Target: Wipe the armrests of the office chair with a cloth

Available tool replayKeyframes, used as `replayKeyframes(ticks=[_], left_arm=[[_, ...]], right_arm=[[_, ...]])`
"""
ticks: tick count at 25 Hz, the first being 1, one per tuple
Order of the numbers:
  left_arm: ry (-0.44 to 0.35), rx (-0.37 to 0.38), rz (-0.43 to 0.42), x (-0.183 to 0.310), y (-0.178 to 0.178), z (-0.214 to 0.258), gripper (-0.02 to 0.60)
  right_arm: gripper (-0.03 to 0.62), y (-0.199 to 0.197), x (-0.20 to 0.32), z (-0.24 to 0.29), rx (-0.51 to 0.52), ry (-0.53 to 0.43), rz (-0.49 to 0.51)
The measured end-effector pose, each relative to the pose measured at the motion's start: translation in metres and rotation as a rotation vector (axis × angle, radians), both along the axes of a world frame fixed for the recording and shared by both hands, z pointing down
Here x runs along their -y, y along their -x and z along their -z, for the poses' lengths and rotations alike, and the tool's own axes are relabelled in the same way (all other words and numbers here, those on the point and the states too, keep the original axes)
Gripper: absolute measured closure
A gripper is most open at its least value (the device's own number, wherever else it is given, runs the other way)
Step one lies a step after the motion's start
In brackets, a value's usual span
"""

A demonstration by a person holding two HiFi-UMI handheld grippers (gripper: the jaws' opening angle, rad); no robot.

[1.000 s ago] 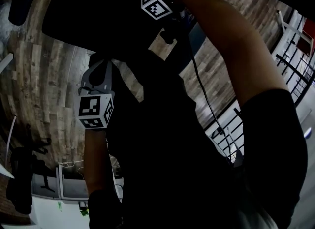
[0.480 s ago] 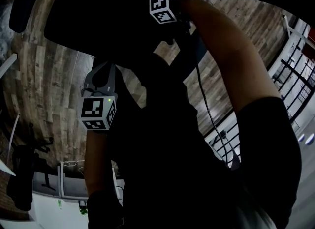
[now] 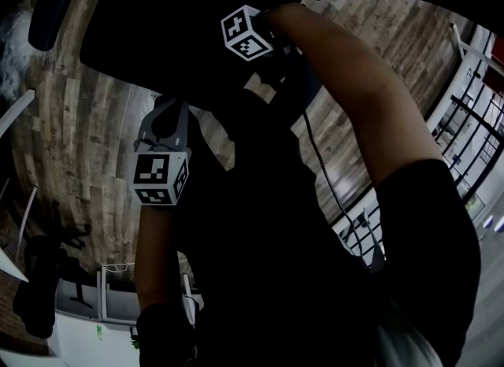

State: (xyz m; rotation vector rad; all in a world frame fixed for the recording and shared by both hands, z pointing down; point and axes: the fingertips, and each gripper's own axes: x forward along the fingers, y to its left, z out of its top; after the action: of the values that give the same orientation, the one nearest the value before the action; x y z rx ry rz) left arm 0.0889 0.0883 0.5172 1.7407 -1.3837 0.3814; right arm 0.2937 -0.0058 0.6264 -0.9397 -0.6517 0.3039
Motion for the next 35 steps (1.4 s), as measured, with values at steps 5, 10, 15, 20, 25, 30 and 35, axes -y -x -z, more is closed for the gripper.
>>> replayKeyframes(ticks=[5, 10, 15, 20, 25, 30, 35], left_arm=[[-0.007, 0.002, -0.029, -0.007, 0.004, 0.011, 0.575], [-0.023, 0.001, -0.092, -0.008, -0.002, 0.022, 0.575], [-0.052, 0.004, -0.168, -0.001, 0.002, 0.036, 0.575], [-0.084, -0.003, -0.229, 0.016, 0.005, 0.055, 0.575], [-0.115, 0.014, -0.302, 0.047, -0.004, 0.065, 0.575], [-0.158, 0.047, -0.422, 0.074, -0.044, 0.081, 0.575], [-0.161, 0.064, -0.545, 0.093, -0.092, 0.090, 0.575]], right_arm=[[0.546, 0.002, 0.009, 0.027, -0.049, -0.038, 0.074], [0.546, 0.006, 0.052, 0.025, 0.101, -0.244, 0.041], [0.546, 0.040, 0.085, 0.046, 0.397, -0.448, -0.205], [0.546, 0.079, 0.096, 0.100, 0.826, -0.611, -0.513], [0.546, 0.041, 0.098, 0.152, 1.159, -0.854, -0.713], [0.546, -0.032, 0.064, 0.172, 1.311, -1.004, -0.799], [0.546, -0.096, 0.016, 0.145, 1.311, -1.115, -0.797]])
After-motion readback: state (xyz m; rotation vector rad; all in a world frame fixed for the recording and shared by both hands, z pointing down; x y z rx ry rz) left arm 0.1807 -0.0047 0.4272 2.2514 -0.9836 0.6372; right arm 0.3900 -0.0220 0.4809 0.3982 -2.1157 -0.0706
